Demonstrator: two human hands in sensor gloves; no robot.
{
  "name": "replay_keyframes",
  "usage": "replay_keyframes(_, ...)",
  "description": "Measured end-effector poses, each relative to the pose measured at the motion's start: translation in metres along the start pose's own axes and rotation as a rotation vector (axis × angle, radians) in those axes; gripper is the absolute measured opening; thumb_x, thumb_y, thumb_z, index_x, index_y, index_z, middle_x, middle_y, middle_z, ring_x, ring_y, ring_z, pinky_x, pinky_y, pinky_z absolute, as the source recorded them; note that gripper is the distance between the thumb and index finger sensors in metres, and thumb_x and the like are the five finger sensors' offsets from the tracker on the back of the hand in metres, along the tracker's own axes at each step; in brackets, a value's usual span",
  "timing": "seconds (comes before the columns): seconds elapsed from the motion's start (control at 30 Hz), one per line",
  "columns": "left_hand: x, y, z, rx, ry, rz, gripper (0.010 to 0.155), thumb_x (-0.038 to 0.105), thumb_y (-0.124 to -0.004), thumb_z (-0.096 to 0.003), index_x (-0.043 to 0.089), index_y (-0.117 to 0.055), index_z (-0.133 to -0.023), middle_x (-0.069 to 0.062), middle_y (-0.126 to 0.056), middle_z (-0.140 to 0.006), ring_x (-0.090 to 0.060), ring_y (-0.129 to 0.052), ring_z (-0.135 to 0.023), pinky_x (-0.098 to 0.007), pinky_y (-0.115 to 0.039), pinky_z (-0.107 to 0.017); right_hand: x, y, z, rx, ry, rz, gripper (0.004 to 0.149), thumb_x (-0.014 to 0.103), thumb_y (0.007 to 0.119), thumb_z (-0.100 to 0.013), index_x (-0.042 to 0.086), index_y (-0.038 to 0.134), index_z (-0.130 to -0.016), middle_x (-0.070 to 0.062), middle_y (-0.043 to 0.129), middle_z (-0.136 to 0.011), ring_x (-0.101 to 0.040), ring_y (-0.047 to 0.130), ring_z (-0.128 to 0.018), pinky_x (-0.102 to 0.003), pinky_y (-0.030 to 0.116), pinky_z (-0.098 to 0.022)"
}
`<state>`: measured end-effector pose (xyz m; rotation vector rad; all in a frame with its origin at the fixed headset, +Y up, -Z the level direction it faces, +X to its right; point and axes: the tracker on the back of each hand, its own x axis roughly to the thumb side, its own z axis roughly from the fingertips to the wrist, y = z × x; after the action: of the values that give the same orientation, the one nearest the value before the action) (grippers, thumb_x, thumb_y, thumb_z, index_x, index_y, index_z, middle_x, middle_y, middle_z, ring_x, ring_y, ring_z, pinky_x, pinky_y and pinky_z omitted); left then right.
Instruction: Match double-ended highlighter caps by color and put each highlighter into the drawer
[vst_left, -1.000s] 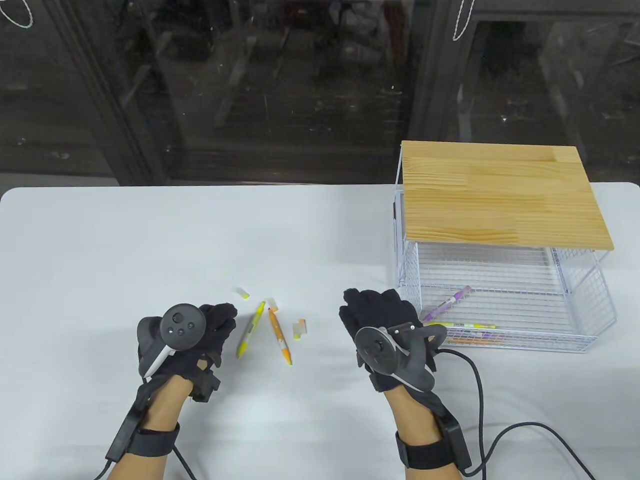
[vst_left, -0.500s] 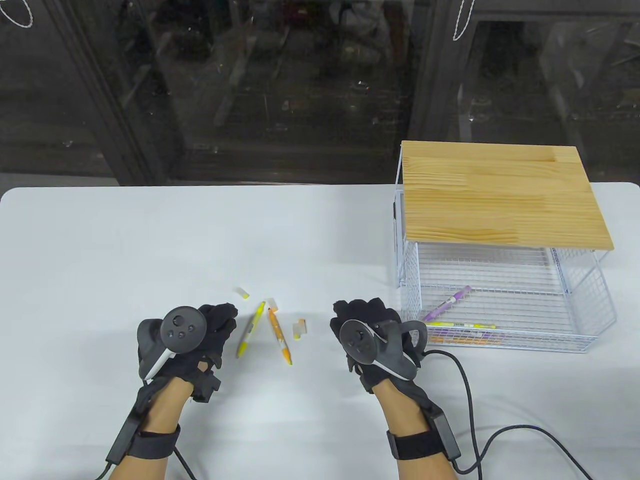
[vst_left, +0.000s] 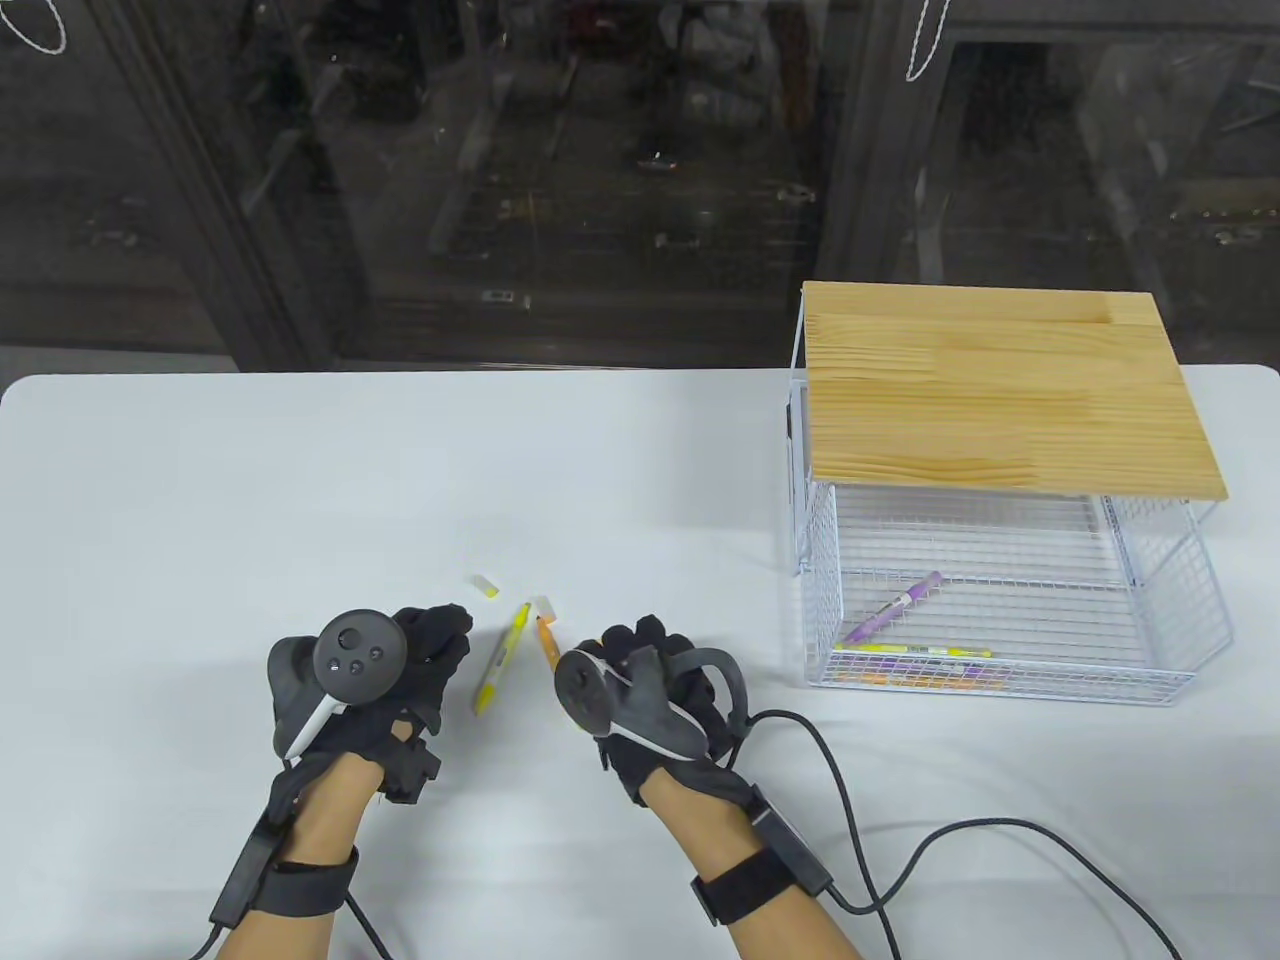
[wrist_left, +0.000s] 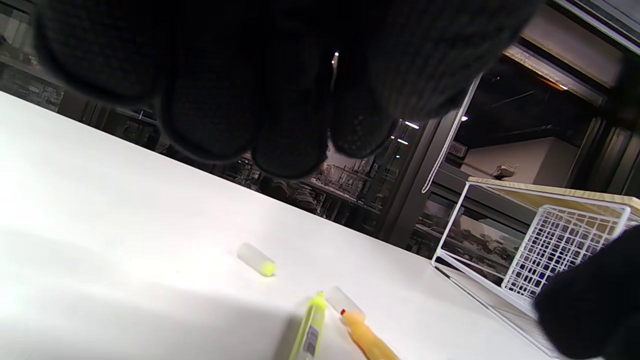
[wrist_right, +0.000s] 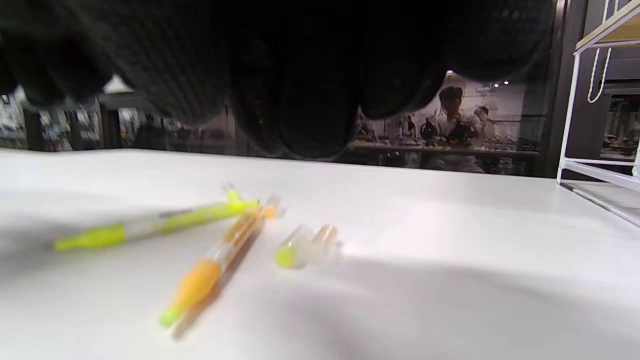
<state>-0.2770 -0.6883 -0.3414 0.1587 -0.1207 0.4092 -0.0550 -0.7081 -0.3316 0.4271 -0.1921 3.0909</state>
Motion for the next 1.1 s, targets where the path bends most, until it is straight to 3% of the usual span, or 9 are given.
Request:
replay_keyframes(0.1,-0.002,0.0,-0.001,-0.004,0.005,-0.001,0.047,0.04,-0.084,-0.0388,0.026,-0.095,-0.082,-0.004,-0.104,-0.077,-0.038,-0.099,-0.062,-0.057,-0.083,-0.043,0.013,0.008,-0.015,0.034,0.029,0.084,0.044,0.047,0.09,-0.04,0.029,0.095,-0.08,0.0,0.098,-0.067,-0.029,0.09,-0.054,-0.042,0.079,-0.04)
replay_keyframes(0.23,-0.003,0.001,-0.001,-0.001,0.011,0.005,0.047,0.041,-0.084,-0.0388,0.026,-0.095,-0.082,-0.004,-0.104,-0.077,-0.038,-0.099,-0.063,-0.057,-0.083,-0.043,0.023,0.014,-0.031,0.059,0.072,0.114,0.042,0.048,0.09,-0.04,0.032,0.096,-0.078,-0.003,0.093,-0.076,-0.024,0.091,-0.047,-0.039,0.081,-0.035)
replay_keyframes(0.53,-0.004,0.002,-0.001,-0.006,0.019,0.015,0.047,0.041,-0.084,-0.0388,0.026,-0.095,-0.082,-0.004,-0.104,-0.077,-0.038,-0.099,-0.063,-0.057,-0.083,-0.043,0.035,0.033,-0.052,0.102,0.135,0.192,0.042,0.05,0.091,-0.038,0.031,0.099,-0.075,-0.001,0.096,-0.074,-0.024,0.092,-0.045,-0.039,0.081,-0.033)
replay_keyframes(0.7,-0.005,0.003,-0.001,-0.003,0.024,0.025,0.047,0.041,-0.083,-0.0388,0.026,-0.095,-0.082,-0.004,-0.104,-0.077,-0.038,-0.099,-0.063,-0.057,-0.083,-0.043,0.035,0.035,-0.053,0.126,0.129,0.166,0.035,0.049,0.092,-0.038,0.03,0.101,-0.067,0.0,0.099,-0.066,-0.024,0.093,-0.043,-0.039,0.082,-0.032)
replay_keyframes(1.1,-0.008,0.005,-0.001,0.007,0.036,0.03,0.047,0.041,-0.083,-0.0389,0.026,-0.095,-0.082,-0.004,-0.104,-0.077,-0.038,-0.098,-0.063,-0.057,-0.083,-0.043,0.04,0.028,-0.04,0.183,0.09,0.21,0.035,0.049,0.093,-0.038,0.027,0.102,-0.064,-0.001,0.1,-0.061,-0.025,0.093,-0.044,-0.039,0.082,-0.032)
